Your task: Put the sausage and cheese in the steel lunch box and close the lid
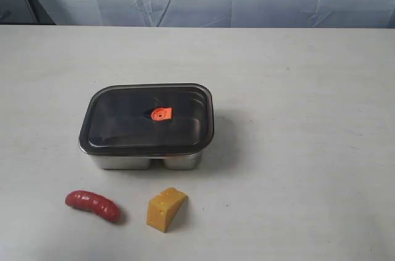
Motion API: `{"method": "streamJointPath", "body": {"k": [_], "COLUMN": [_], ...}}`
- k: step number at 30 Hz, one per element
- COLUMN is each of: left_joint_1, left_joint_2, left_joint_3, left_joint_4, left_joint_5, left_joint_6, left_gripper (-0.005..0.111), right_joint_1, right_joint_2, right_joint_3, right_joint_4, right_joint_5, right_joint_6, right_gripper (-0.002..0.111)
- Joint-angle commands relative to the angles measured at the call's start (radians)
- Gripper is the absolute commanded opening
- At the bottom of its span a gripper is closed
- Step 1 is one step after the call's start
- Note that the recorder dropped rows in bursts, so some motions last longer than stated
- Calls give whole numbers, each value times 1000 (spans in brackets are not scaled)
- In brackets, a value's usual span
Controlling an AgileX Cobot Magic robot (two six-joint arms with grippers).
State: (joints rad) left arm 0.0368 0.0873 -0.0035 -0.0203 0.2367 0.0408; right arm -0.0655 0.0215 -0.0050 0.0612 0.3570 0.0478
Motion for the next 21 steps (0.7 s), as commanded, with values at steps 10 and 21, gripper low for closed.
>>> {"method": "streamJointPath", "body": {"k": [10, 21], "left_joint_1": [0, 0], "left_joint_2": [-6, -6], "left_joint_3": [3, 3], "left_joint_4": [2, 2], "left_joint_5": [2, 2], "left_joint_6": [-1, -1], "left_gripper": [0, 0], "right_joint_1": [-4, -4], "right_joint_2": [-6, -6], "right_joint_3": [5, 5], "right_joint_4": [-3, -10], "right_joint_5": [-6, -36], "right_joint_6": [-4, -4], "right_gripper": [-1, -1]}}
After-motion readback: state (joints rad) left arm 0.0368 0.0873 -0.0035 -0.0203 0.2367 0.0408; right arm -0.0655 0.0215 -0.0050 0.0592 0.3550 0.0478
